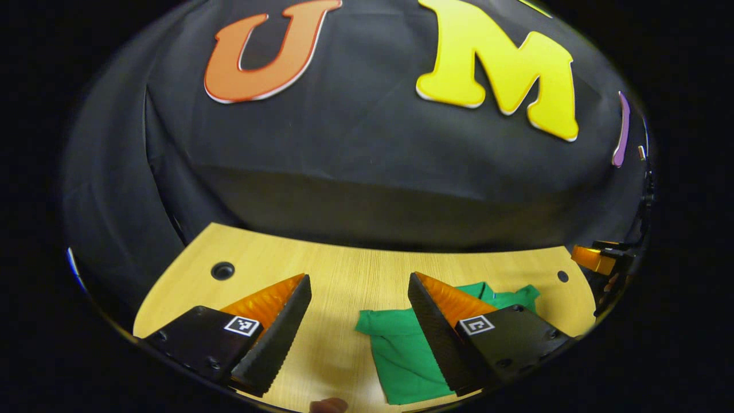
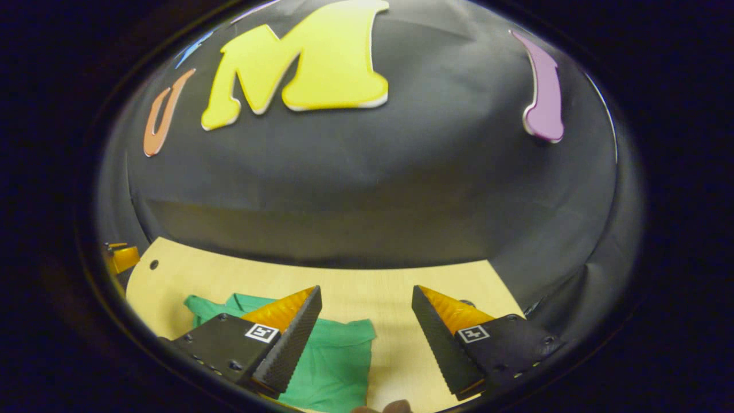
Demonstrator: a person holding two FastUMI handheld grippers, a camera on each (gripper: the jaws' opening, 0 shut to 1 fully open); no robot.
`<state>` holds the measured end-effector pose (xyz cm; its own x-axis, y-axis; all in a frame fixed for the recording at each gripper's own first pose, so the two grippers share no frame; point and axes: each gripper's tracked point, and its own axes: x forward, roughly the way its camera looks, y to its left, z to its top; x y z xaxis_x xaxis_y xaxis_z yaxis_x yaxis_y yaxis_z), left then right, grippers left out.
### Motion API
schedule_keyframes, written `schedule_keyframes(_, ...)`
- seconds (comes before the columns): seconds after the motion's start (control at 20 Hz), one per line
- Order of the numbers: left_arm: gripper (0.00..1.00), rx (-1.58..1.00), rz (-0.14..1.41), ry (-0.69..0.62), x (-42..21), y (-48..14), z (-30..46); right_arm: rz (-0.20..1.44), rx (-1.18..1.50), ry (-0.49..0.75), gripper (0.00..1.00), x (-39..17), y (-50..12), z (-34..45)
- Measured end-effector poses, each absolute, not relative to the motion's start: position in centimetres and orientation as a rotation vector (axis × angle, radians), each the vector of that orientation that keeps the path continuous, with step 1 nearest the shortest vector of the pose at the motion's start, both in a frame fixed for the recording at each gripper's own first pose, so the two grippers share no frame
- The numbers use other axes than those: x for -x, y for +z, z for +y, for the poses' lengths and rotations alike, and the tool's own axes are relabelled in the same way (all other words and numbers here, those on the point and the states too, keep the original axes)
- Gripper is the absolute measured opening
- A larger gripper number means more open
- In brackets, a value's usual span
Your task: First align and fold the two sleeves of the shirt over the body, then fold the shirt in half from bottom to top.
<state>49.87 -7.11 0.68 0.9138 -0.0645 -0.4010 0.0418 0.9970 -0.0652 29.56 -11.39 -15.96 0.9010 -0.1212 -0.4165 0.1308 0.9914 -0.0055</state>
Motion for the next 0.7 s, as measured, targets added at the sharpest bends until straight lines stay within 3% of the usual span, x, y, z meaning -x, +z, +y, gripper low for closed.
schedule_keyframes(0.35, 1.00, 0.002, 0.159, -0.073, -42.7, 14.6, -8.3, 0.182, 0.035, -0.115, 0.96, -20.2, -3.8, -9.7)
schedule_keyframes(0.7, 1.00, 0.009, 0.063, -0.065, -30.9, 23.3, -10.2, 0.060, 0.063, -0.072, 0.97, -7.7, 3.8, -6.2)
